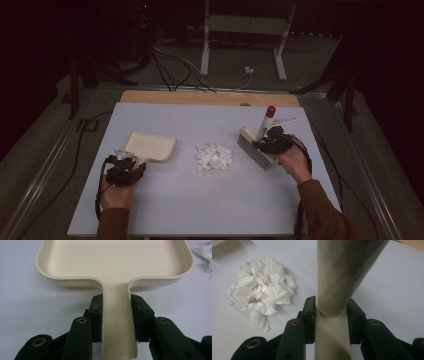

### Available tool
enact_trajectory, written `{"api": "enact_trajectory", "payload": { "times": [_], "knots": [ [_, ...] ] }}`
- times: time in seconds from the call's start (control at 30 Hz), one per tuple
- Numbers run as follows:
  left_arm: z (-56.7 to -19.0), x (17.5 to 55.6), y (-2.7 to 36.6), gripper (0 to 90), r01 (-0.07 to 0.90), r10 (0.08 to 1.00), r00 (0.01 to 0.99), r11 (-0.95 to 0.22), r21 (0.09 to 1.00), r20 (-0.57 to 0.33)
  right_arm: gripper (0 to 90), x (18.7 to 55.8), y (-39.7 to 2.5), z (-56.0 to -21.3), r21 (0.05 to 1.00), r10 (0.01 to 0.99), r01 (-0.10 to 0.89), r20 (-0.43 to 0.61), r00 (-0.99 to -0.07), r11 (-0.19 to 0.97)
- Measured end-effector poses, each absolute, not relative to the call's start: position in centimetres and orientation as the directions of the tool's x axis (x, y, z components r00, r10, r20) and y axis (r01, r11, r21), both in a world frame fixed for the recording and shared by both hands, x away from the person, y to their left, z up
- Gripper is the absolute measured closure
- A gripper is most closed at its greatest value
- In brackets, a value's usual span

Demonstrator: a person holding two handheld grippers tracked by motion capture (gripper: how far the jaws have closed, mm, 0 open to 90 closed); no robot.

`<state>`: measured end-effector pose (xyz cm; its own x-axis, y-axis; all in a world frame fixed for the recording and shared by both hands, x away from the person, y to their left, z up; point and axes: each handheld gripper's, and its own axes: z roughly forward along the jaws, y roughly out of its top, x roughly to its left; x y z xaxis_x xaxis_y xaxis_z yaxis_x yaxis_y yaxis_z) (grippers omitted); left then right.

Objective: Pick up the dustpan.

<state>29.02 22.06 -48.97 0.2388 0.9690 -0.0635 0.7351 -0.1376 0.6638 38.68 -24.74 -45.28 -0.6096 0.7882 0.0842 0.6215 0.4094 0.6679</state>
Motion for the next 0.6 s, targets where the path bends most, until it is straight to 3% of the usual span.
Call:
{"api": "enact_trajectory", "payload": {
  "times": [0.33, 0.6],
  "knots": [
    [-48.1, 29.1, 23.7, 66.8, 0.724, 0.952, 0.294, -0.167, 0.67, -0.081, 67.3, 38.6, -25.0, -45.3, 0.669, 0.789, 0.629, 0.102, -0.606, 0.396],
    [-47.4, 29.4, 24.0, 66.8, 0.706, 0.936, 0.35, -0.241, 0.666, -0.033, 67.3, 38.6, -25.0, -45.3, 0.669, 0.789, 0.63, 0.105, -0.605, 0.394]
  ]
}}
